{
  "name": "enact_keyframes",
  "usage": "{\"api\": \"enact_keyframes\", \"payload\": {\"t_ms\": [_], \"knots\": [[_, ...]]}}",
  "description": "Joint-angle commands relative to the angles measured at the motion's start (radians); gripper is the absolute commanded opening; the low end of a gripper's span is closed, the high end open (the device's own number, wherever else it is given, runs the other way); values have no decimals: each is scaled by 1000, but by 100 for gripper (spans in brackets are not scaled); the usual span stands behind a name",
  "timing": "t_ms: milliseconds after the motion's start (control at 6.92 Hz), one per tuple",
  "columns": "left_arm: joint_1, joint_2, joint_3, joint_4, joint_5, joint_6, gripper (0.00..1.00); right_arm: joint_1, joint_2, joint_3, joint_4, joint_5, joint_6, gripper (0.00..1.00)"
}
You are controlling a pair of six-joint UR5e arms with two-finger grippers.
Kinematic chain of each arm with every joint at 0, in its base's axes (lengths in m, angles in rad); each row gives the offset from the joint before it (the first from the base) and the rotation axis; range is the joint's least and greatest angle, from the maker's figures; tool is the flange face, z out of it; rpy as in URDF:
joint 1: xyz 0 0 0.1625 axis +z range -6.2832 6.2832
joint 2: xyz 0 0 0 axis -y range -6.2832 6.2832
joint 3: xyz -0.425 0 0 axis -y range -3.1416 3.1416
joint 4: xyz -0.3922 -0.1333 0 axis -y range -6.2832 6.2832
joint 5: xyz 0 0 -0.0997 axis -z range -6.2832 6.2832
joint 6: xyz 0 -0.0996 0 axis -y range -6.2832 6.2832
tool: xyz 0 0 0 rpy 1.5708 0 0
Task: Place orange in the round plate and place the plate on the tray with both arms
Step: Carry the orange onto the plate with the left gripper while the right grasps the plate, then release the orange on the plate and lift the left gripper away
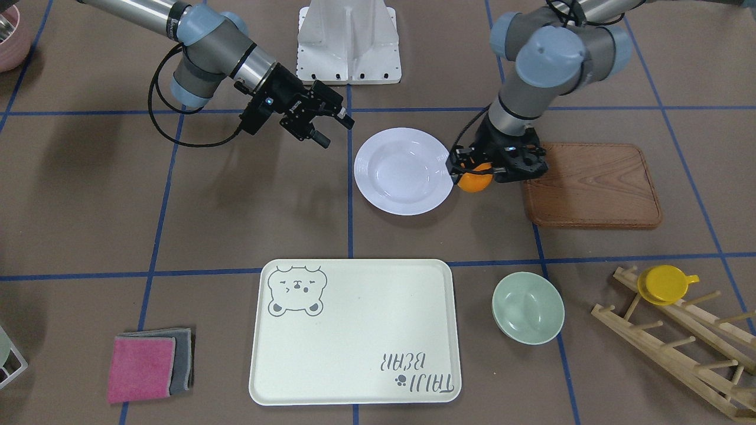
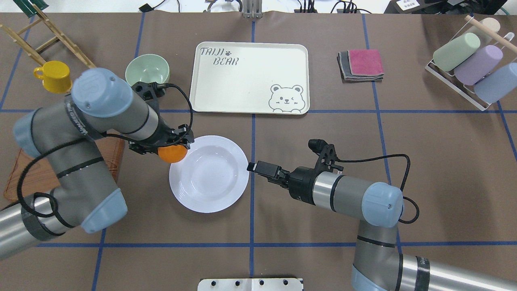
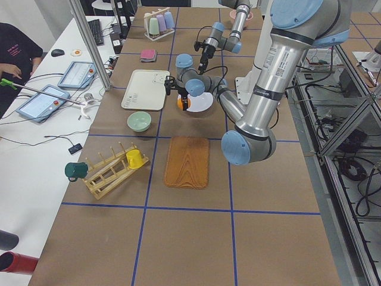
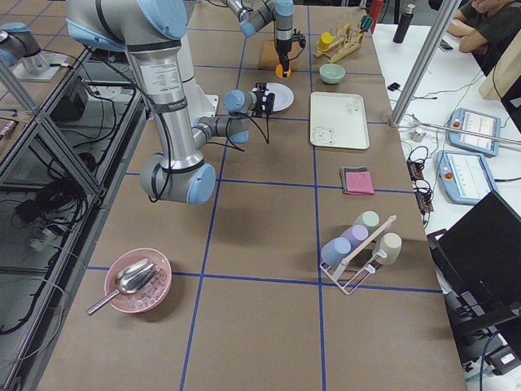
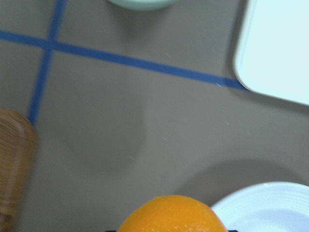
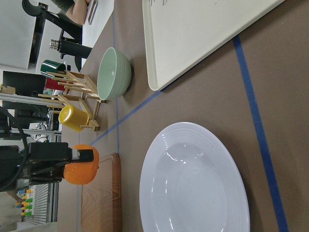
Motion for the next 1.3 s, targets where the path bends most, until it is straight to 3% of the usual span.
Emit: {"api": "enact_keyframes", "payload": {"t_ms": [0,289,578,1157], "knots": [[76,-29,18,7,51,-45,73,-1,63,-83,-4,-1,-3,100],[84,-70,102,-34,51,-43,81,2,78,-111,-8,0,-5,100],[84,-66,129,-82,72,-40,97,2,135,-177,-10,5,-3,100],[70,-57,81,-80,69,-31,98,1,172,-234,-10,14,-1,100]]}}
